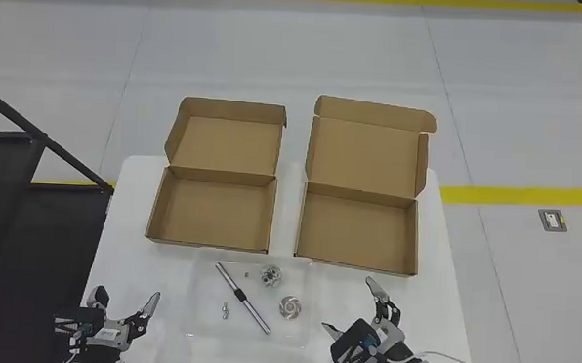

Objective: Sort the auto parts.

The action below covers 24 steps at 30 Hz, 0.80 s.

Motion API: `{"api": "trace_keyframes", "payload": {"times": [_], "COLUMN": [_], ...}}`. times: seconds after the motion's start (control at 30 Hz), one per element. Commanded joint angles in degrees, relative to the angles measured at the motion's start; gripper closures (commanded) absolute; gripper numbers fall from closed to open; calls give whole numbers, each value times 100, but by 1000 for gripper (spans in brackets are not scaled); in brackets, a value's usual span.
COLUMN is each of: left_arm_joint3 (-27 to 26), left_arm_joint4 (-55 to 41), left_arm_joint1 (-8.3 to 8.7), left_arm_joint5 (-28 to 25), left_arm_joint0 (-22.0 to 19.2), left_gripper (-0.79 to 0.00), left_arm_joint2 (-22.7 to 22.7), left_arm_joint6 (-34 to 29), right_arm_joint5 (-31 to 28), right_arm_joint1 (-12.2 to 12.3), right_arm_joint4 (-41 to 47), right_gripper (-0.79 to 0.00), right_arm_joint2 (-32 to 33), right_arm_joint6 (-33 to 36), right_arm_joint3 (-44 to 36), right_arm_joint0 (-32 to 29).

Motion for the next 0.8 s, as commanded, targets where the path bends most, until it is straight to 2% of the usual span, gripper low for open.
{"api": "trace_keyframes", "payload": {"times": [0.0, 0.27, 0.37, 0.53, 0.77], "left_arm_joint3": [-1, -1, -8, -44, -48], "left_arm_joint4": [3, 3, 4, 172, 125], "left_arm_joint1": [1, 1, 1, -13, -51], "left_arm_joint5": [2, 2, -22, -69, 117], "left_arm_joint0": [-4, -4, -11, 2, 31], "left_gripper": [-785, -785, -785, -785, -785], "left_arm_joint2": [3, 3, 10, 48, -1], "left_arm_joint6": [-6, -6, -7, 29, -9], "right_arm_joint5": [18, 18, -229, -487, -295], "right_arm_joint1": [1, 1, -2, -116, -486], "right_arm_joint4": [0, 0, 126, 40, 951], "right_gripper": [-785, -785, -785, -785, -785], "right_arm_joint2": [21, 21, -138, -940, -2090], "right_arm_joint6": [-54, -54, -364, -47, 869], "right_arm_joint3": [4, 4, 54, 330, 1215], "right_arm_joint0": [-7, -7, 57, 808, 2222]}}
